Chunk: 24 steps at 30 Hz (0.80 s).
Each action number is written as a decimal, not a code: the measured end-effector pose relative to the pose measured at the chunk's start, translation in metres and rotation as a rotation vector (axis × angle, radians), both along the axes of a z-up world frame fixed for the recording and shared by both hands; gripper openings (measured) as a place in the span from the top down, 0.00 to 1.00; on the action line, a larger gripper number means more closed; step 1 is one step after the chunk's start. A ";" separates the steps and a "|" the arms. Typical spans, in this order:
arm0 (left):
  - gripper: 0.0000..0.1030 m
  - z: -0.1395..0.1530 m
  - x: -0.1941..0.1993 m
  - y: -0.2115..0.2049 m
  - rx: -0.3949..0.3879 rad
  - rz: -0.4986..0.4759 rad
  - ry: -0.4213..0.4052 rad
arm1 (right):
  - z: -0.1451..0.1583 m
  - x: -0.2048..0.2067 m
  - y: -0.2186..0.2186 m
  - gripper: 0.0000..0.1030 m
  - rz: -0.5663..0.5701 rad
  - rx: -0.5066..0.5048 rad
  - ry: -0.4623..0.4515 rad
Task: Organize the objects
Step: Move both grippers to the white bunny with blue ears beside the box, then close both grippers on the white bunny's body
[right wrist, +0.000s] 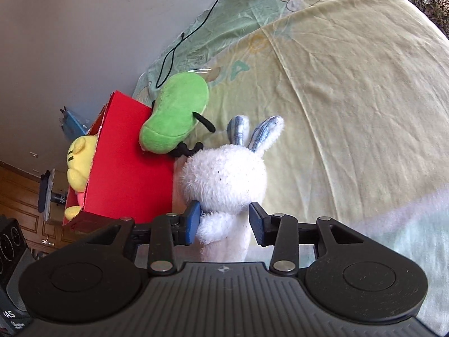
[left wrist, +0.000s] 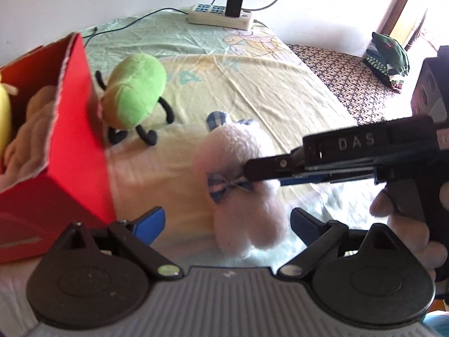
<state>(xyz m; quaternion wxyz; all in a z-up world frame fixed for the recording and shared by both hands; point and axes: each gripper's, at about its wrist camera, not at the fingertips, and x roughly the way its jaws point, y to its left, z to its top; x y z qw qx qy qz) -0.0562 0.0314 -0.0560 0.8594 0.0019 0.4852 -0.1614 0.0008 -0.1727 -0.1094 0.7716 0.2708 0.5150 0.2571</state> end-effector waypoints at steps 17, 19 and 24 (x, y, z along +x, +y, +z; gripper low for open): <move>0.21 -0.025 0.039 -0.015 -0.020 -0.021 0.097 | -0.011 0.013 -0.008 0.49 -0.007 0.028 0.059; 0.21 -0.026 0.042 -0.015 -0.019 -0.017 0.106 | -0.012 0.014 -0.009 0.49 -0.011 0.033 0.061; 0.21 -0.030 0.046 -0.015 -0.010 -0.010 0.124 | -0.014 0.016 -0.010 0.42 -0.012 0.038 0.069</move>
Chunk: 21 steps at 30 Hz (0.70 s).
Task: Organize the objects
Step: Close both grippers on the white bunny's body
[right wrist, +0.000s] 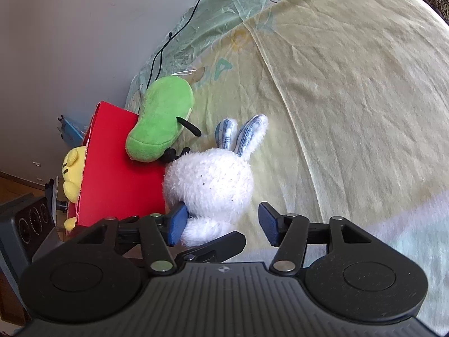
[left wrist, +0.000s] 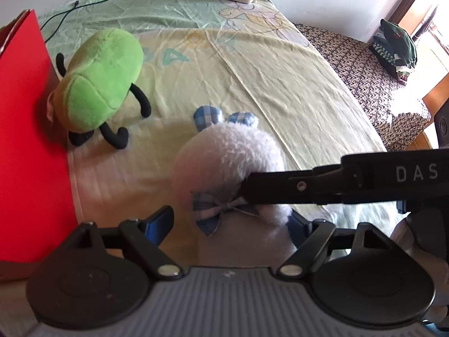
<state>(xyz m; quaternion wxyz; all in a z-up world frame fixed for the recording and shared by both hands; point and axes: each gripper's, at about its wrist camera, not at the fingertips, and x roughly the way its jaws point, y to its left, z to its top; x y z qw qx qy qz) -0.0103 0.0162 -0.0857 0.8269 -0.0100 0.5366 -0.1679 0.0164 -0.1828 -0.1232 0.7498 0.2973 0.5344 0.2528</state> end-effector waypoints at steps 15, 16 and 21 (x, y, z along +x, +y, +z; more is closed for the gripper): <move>0.20 -0.006 0.002 -0.002 0.029 0.023 0.038 | -0.005 0.001 0.007 0.38 0.007 0.021 0.012; 0.21 -0.006 0.002 -0.002 0.030 0.023 0.037 | -0.006 0.001 0.008 0.38 0.009 0.023 0.014; 0.22 -0.007 0.002 -0.004 0.041 0.016 0.032 | -0.009 0.002 0.017 0.38 0.026 0.032 0.028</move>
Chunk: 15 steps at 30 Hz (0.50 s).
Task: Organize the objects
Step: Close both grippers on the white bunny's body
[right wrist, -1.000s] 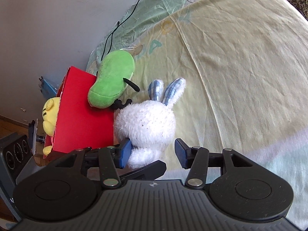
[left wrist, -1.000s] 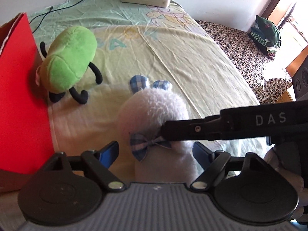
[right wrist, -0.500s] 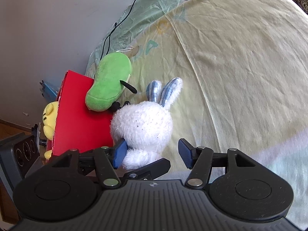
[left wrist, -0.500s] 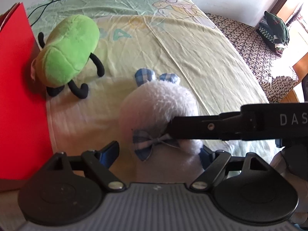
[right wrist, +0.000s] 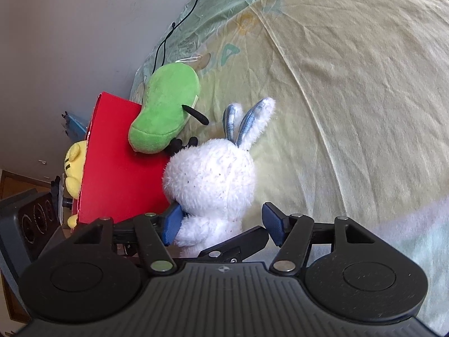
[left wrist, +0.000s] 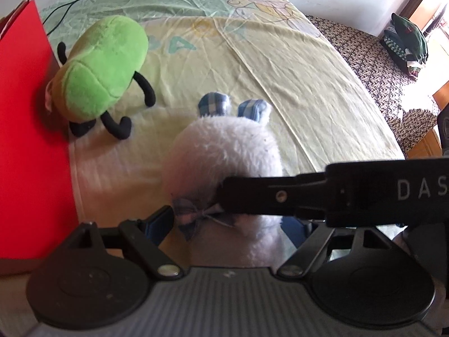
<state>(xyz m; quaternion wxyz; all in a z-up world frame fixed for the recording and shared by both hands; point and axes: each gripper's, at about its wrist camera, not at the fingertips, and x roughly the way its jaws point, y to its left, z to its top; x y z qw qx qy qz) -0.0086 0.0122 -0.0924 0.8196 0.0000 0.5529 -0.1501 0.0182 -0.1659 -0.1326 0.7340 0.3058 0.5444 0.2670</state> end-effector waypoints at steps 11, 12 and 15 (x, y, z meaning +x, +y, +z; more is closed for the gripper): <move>0.36 0.001 -0.003 -0.008 0.040 -0.019 -0.023 | -0.001 0.004 0.001 0.51 0.013 0.041 -0.002; 0.36 0.001 -0.004 -0.009 0.046 -0.021 -0.027 | 0.000 0.003 0.002 0.51 0.012 0.037 -0.003; 0.37 0.002 -0.006 -0.010 0.048 -0.024 -0.031 | 0.001 0.001 0.003 0.51 0.013 0.030 -0.007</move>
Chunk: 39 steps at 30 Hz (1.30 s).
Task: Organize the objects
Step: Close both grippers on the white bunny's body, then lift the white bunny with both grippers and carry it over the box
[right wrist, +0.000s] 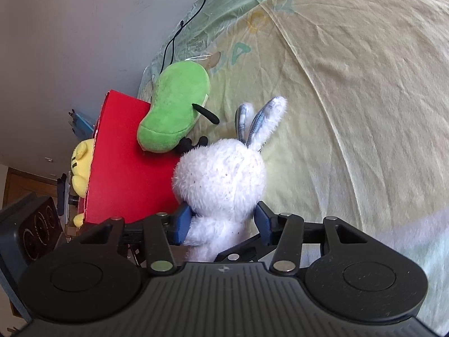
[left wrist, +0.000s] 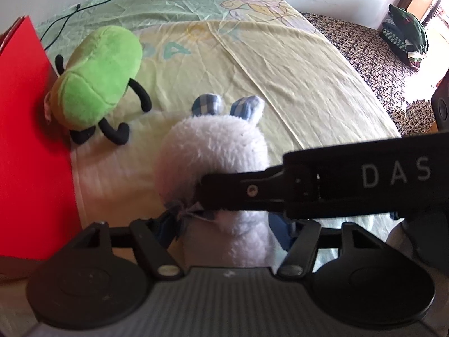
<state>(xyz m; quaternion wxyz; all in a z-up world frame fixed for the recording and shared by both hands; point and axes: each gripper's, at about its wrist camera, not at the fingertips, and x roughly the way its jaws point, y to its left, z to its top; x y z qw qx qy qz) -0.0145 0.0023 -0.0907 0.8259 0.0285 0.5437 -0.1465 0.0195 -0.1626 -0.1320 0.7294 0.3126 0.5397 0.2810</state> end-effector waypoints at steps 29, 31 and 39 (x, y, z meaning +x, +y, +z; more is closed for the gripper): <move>0.45 0.023 -0.056 0.011 -0.010 -0.050 -0.045 | 0.028 -0.057 0.012 0.54 0.004 0.003 -0.062; 0.45 0.030 -0.061 0.014 -0.004 -0.047 -0.066 | 0.035 -0.061 0.017 0.54 0.012 0.005 -0.094; 0.45 0.071 -0.073 0.029 -0.012 -0.005 -0.166 | 0.072 -0.070 0.032 0.54 0.028 0.047 -0.232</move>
